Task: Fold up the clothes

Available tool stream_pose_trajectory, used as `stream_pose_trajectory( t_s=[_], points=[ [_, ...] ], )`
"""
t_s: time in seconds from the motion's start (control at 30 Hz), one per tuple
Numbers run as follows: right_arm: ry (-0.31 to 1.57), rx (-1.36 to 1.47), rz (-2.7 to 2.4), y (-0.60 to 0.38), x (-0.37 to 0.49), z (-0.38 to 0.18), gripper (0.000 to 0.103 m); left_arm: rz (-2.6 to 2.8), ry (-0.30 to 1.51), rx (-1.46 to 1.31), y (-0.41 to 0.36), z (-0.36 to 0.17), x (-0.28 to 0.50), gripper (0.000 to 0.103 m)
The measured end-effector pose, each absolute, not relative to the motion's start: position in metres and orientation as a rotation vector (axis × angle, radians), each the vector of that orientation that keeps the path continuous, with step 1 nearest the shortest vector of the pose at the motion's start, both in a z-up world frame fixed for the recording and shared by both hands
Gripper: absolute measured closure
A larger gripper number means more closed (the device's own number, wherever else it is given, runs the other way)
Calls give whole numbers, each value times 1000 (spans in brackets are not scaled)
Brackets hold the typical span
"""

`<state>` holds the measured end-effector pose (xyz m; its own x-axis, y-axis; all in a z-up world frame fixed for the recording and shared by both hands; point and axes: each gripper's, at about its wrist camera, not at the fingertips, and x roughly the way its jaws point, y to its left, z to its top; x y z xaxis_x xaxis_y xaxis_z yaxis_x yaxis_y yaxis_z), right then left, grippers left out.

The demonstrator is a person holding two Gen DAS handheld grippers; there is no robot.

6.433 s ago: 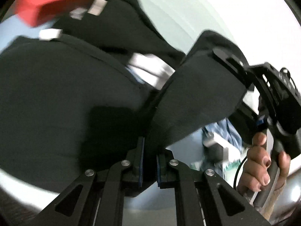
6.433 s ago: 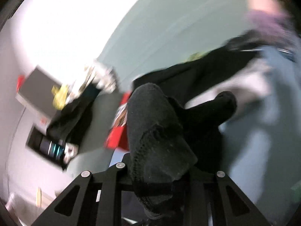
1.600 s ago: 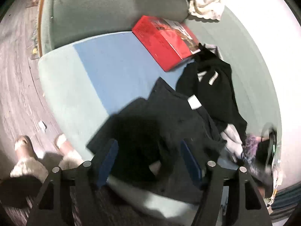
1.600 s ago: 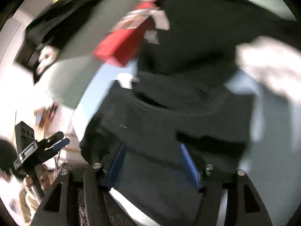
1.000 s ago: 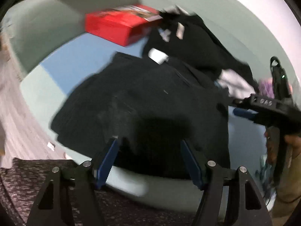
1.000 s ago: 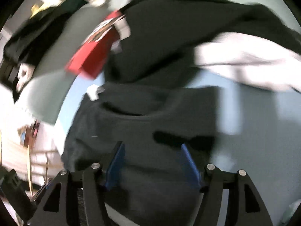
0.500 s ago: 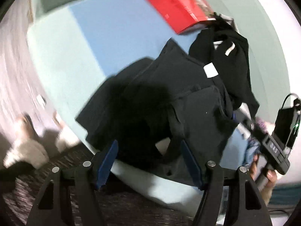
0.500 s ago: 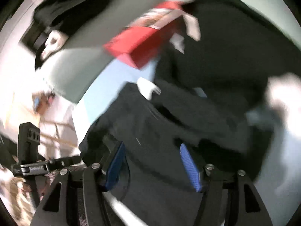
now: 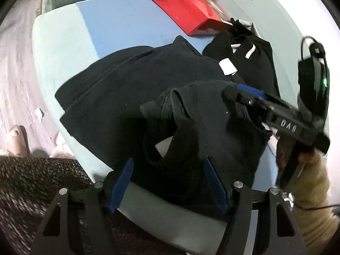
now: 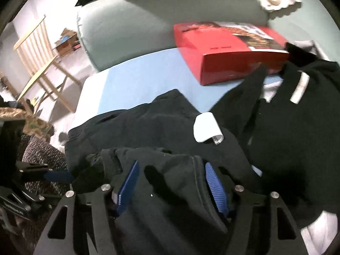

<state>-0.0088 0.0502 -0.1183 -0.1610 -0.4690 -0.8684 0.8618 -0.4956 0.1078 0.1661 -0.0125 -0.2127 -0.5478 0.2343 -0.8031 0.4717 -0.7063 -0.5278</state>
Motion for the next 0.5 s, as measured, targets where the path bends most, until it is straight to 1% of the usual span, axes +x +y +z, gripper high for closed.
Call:
stream_pose_trajectory(
  t_s=[0.1,0.23,0.3,0.4,0.43,0.5],
  points=[
    [585,1124,-1700,41,-9,-124,34,-2409,1096,1372,0,-215,173,37],
    [636,1143,-1624,30,-18,-135,36,-2394,1070,1331,2,-215,168,41],
    [683,1131,-1591,21,-21,-137,39,-2367,1048,1324,2,-215,164,46],
    [770,1071,-1540,7,-15,-137,41,-2347,1024,1304,4,-213,160,49],
    [786,1048,-1520,3,-12,-136,47,-2341,1017,1307,6,-214,159,49],
    [808,1013,-1486,-4,-6,-135,49,-2337,994,1311,8,-215,158,50]
  ],
)
